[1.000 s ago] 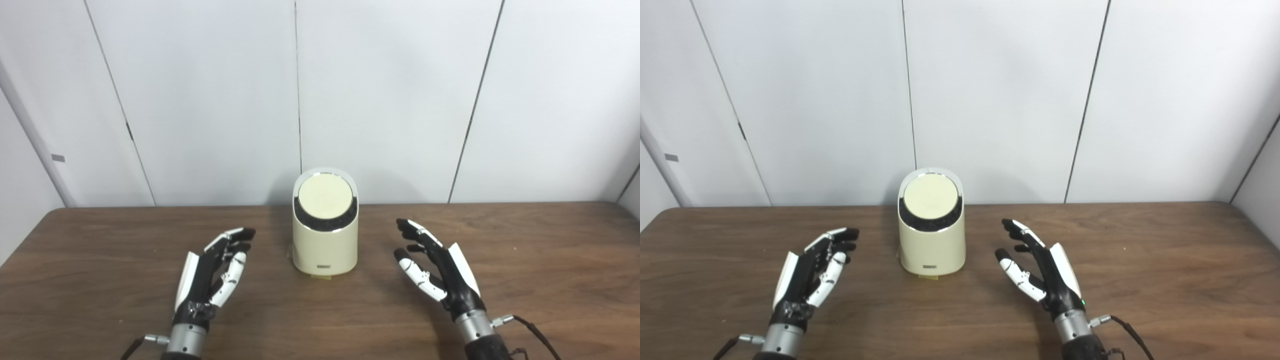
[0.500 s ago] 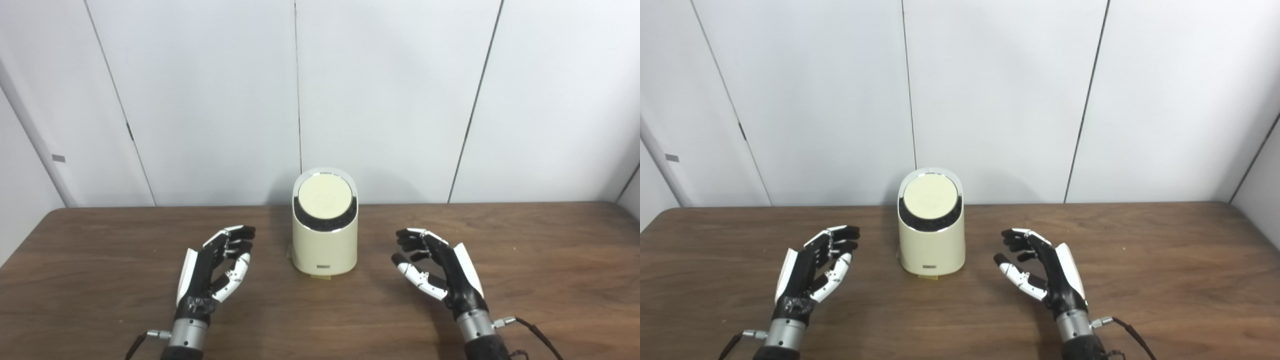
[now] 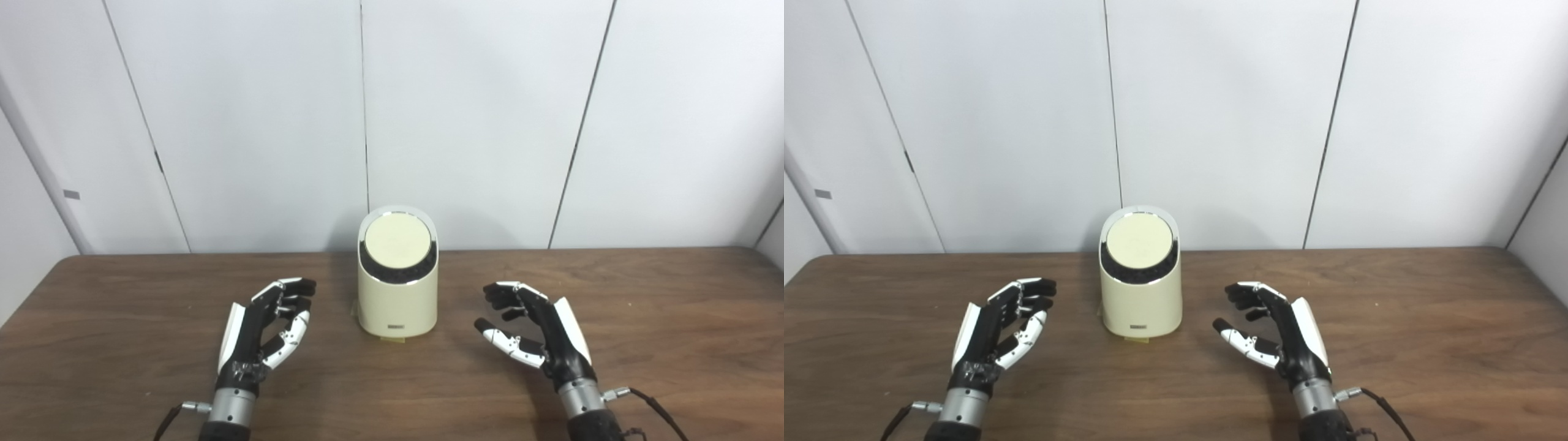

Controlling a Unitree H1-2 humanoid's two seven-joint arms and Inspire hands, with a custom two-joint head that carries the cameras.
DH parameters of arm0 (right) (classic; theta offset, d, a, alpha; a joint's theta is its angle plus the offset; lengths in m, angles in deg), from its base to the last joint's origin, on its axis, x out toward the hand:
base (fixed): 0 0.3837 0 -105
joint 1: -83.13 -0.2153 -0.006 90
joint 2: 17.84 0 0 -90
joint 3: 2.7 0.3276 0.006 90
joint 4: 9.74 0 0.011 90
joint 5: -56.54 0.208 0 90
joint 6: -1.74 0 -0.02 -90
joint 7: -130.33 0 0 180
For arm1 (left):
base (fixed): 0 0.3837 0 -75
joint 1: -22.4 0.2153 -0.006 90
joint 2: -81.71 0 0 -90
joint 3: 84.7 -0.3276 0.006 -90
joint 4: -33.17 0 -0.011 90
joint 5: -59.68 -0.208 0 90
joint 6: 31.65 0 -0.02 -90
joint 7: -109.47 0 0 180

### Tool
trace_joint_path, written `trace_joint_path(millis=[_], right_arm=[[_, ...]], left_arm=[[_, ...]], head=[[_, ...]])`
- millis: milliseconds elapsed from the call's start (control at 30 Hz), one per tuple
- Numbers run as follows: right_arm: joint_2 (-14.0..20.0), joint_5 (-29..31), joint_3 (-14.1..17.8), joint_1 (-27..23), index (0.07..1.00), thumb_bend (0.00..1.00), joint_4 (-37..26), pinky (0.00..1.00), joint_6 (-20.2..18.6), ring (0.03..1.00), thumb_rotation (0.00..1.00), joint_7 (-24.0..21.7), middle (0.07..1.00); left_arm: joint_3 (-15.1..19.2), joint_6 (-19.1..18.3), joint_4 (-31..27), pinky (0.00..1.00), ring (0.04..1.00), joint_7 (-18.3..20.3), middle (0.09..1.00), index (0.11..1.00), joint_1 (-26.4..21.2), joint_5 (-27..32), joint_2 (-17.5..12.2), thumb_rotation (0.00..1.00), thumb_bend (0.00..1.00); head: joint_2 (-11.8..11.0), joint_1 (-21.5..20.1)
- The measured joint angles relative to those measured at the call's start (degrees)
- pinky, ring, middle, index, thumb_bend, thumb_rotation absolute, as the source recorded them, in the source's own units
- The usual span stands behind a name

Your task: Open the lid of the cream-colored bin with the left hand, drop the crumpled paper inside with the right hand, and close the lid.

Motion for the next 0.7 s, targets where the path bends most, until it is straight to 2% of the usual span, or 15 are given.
trace_joint_path(millis=[167,267,333,500,700], right_arm=[[-0.02,0.00,0.01,-0.07,0.669,0.36,0.10,0.60,-0.43,0.680,0.37,-0.02,0.678],[-0.04,0.09,0.04,-0.07,0.660,0.36,0.11,0.60,-0.45,0.681,0.36,-0.01,0.674],[-0.04,0.09,0.04,-0.07,0.662,0.35,0.11,0.60,-0.44,0.675,0.35,-0.01,0.673],[-0.04,0.16,0.04,-0.07,0.668,0.35,0.10,0.59,-0.60,0.674,0.35,-0.02,0.675],[-0.04,0.21,0.02,-0.07,0.666,0.35,0.09,0.60,-1.29,0.675,0.34,-0.05,0.676]], left_arm=[[-0.08,-0.08,-0.01,0.55,0.656,-0.02,0.691,0.712,0.00,-0.05,-0.04,0.34,0.23],[-0.08,-0.12,-0.01,0.55,0.658,0.02,0.694,0.711,-0.01,0.11,-0.07,0.32,0.23],[-0.11,-0.06,0.02,0.55,0.660,0.03,0.695,0.708,-0.01,0.17,-0.10,0.26,0.22],[-0.28,-0.07,0.02,0.56,0.660,0.02,0.695,0.711,-0.02,0.11,-0.16,0.35,0.24],[-0.45,-0.08,0.02,0.53,0.638,-0.04,0.679,0.707,-0.03,-0.18,-0.19,0.33,0.23]], head=[[0.00,0.00],[0.09,0.09],[0.09,0.09],[0.09,0.09],[0.09,0.09]])
